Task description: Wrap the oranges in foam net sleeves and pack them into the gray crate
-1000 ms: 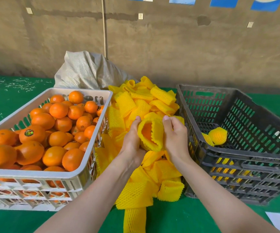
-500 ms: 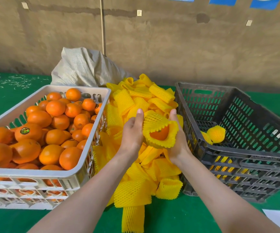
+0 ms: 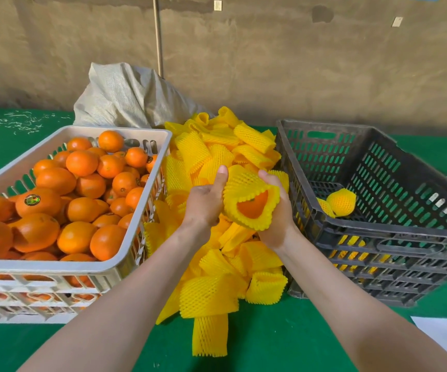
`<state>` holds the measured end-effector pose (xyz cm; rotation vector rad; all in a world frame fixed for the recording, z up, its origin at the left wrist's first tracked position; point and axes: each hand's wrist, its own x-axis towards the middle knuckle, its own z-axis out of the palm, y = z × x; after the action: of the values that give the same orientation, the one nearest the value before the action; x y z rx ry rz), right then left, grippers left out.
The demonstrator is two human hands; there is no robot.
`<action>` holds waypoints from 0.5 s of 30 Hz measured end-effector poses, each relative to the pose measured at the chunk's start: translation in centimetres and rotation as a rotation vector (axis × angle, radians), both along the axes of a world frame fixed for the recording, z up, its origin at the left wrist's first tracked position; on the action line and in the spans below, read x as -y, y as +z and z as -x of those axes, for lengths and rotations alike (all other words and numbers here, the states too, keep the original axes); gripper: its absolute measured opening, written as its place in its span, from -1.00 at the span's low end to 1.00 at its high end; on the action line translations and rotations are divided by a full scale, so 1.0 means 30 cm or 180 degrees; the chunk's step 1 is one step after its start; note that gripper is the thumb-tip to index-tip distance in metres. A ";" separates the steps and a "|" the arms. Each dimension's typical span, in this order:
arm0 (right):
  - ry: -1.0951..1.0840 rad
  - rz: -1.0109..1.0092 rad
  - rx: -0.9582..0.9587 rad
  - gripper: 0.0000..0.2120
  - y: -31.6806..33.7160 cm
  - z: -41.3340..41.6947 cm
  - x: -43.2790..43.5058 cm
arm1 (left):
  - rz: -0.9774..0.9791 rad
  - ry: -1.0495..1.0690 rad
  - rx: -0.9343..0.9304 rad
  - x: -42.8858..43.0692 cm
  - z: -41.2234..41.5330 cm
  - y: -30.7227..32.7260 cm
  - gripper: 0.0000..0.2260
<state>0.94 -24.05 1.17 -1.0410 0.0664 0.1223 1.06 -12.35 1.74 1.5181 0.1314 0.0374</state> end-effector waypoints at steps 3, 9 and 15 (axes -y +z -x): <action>0.0193 -0.0172 0.0084 -0.71 -0.005 0.001 0.000 | 0.0861 0.0099 0.0080 0.009 0.001 0.016 -0.63; 0.0242 -0.0190 0.0307 -0.68 -0.007 0.007 -0.005 | 0.1682 0.0210 -0.0164 0.011 -0.009 0.026 -0.68; 0.0277 -0.0398 0.0355 -0.72 -0.004 0.011 -0.013 | 0.0479 0.0394 0.0797 0.009 -0.015 -0.004 -0.55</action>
<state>0.60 -23.67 1.05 -0.9242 -0.0869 0.1455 1.51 -12.64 1.62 1.3416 0.0265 0.3089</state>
